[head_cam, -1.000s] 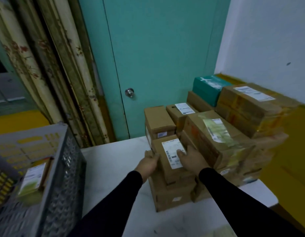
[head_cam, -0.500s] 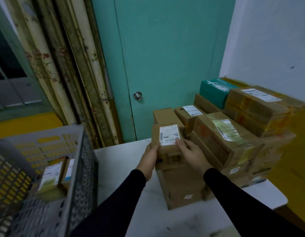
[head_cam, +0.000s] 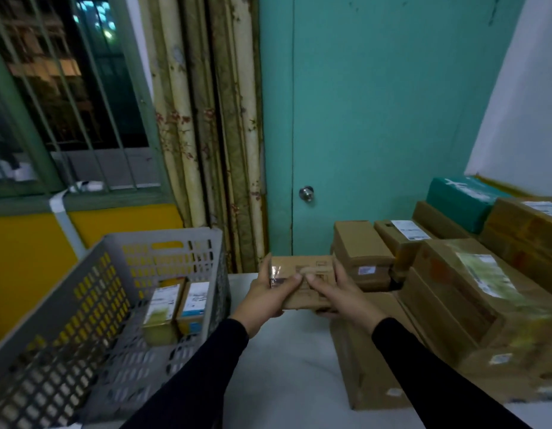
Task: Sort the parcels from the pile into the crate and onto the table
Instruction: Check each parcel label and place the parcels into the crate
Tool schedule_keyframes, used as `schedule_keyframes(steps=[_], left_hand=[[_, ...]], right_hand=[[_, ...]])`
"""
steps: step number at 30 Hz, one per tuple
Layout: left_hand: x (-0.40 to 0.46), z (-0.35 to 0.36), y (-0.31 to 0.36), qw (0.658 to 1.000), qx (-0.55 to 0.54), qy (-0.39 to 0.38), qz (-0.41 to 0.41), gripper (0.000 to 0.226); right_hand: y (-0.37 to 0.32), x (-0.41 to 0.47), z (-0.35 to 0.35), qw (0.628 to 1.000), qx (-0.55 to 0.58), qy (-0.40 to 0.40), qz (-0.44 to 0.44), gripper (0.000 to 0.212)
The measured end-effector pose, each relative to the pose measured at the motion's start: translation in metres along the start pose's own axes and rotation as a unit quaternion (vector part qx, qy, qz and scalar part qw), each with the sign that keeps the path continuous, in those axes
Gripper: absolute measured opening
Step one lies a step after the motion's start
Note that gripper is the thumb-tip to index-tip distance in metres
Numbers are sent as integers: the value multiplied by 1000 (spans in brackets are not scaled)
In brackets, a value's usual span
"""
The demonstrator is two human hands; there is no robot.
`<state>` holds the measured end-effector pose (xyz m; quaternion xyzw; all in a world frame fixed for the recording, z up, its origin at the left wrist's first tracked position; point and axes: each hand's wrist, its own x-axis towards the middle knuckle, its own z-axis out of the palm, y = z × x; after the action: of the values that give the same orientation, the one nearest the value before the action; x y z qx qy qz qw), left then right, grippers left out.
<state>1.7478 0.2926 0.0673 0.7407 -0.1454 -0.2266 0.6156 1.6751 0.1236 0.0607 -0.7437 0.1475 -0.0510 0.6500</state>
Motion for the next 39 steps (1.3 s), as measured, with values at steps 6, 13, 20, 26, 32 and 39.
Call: schedule_keyframes(steps=[6, 13, 20, 26, 32, 39], left_hand=[[-7, -14, -9, 1000, -6, 14, -1, 70], [-7, -11, -21, 999, 19, 31, 24, 70], [-4, -5, -21, 995, 41, 55, 77, 51], [-9, -5, -14, 998, -26, 18, 51, 75], [-1, -9, -12, 968, -226, -21, -104, 60], [-1, -13, -14, 972, -227, -26, -52, 85]], right_hand=[[2, 6, 14, 999, -13, -42, 23, 68], [9, 8, 19, 999, -31, -41, 11, 64], [10, 8, 15, 998, -34, -41, -25, 49], [11, 2, 13, 998, 52, -24, -20, 43], [8, 10, 14, 983, 181, -25, -15, 36], [13, 16, 13, 975, 213, -60, 19, 76]])
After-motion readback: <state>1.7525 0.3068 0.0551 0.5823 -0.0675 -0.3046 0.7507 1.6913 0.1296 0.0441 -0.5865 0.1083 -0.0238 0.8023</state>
